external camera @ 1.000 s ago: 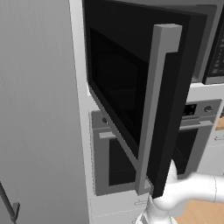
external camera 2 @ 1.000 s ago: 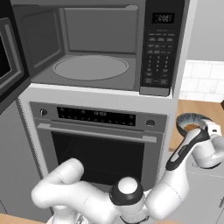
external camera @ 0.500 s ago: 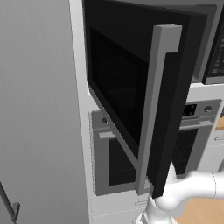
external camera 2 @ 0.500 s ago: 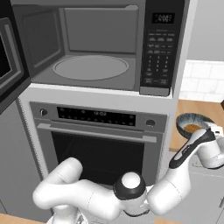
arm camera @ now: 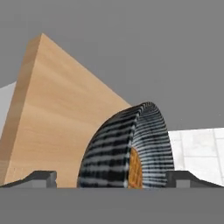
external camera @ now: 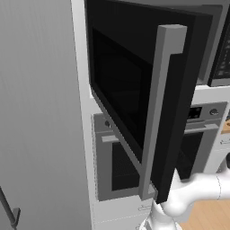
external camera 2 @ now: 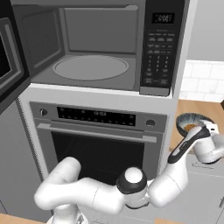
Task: Open the microwave, place the bowl with waffle inside the microwave, then close the microwave door and turn it on.
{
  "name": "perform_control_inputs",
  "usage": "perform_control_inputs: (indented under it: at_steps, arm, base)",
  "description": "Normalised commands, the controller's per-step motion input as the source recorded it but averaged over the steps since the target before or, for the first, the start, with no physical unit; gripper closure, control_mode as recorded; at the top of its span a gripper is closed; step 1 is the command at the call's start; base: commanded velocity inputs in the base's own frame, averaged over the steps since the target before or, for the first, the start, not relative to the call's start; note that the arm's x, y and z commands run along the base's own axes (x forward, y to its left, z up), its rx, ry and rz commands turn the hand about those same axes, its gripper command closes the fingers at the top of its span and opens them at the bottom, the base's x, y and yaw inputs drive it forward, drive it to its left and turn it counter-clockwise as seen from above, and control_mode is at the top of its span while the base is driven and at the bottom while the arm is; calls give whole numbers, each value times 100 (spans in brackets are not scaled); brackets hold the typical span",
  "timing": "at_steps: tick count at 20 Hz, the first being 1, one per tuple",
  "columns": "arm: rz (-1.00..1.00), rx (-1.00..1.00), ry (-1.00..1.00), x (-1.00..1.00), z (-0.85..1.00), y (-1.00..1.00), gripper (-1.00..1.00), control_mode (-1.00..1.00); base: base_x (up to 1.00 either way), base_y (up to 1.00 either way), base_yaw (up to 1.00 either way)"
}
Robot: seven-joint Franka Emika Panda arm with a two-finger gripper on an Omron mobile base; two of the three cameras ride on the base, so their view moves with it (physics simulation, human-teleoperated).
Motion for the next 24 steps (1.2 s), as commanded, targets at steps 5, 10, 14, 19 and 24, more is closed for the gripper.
perform_control_inputs:
  at_steps: [5,10,14,19,24]
  arm:
    - [4,-1,0,38,-14,0,-100,-100]
    - [8,-5,4,22,-23,0,100,-100]
    - [11,-7,6,2,-21,0,100,-100]
    - [14,-7,-2,-66,0,0,100,-100]
    - [8,0,-3,-80,68,-8,100,-100]
  base:
    - [0,0,0]
    - [0,0,0]
    - [0,0,0]
    - [0,0,0]
    - [0,0,0]
